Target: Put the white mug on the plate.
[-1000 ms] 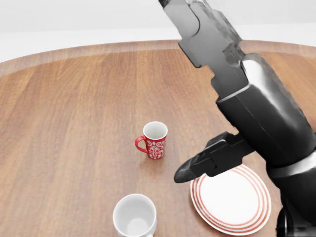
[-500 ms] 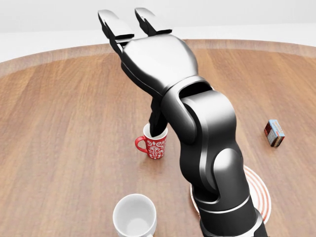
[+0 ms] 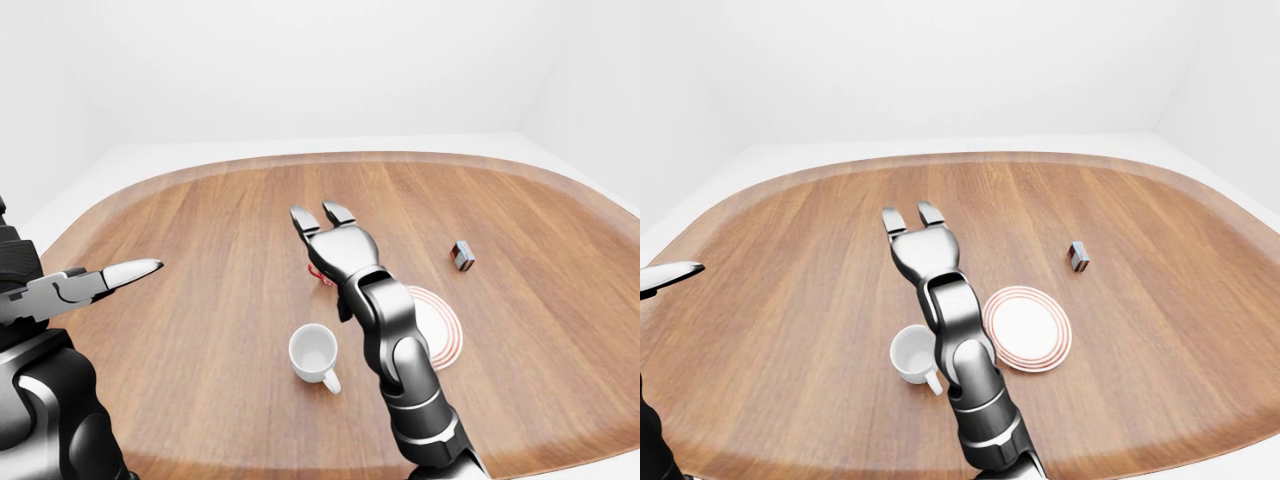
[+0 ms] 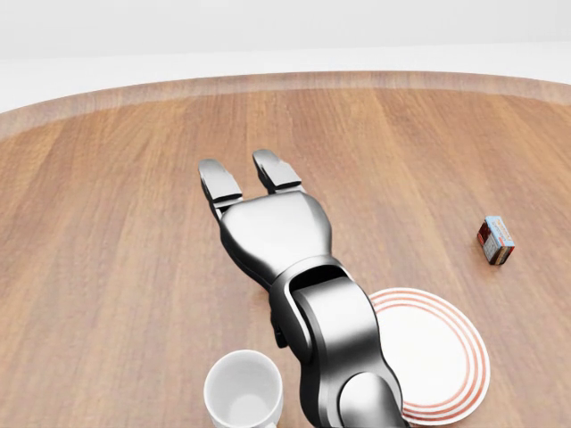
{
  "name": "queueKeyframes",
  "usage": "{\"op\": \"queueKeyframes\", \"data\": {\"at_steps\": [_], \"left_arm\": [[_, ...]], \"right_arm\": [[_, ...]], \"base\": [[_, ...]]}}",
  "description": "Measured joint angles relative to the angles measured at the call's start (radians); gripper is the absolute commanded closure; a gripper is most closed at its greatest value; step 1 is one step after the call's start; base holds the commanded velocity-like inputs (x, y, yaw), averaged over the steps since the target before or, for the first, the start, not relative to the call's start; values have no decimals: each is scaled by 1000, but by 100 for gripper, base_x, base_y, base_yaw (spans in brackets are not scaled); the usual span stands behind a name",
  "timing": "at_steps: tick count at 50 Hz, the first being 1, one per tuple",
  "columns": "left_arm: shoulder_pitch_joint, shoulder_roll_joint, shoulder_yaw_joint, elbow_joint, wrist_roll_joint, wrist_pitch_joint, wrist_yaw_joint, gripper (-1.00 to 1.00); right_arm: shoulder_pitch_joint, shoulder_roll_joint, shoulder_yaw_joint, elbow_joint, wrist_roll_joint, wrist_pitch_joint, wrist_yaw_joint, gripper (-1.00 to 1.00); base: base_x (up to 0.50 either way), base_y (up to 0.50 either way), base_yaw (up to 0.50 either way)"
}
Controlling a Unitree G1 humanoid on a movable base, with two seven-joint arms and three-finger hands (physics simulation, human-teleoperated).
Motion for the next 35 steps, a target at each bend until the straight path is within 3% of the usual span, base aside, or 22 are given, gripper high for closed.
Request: {"op": "queueKeyframes", "data": {"at_steps": [14,35], "left_arm": [[-2,1,0,0,0,0,1,-100],[-3,3,3,-2,-6,0,1,-100]], "right_arm": [[158,12,89,32,-33,0,0,-100],[286,51,254,33,-73,0,0,-100]], "base": [[0,0,0],[0,0,0]]}}
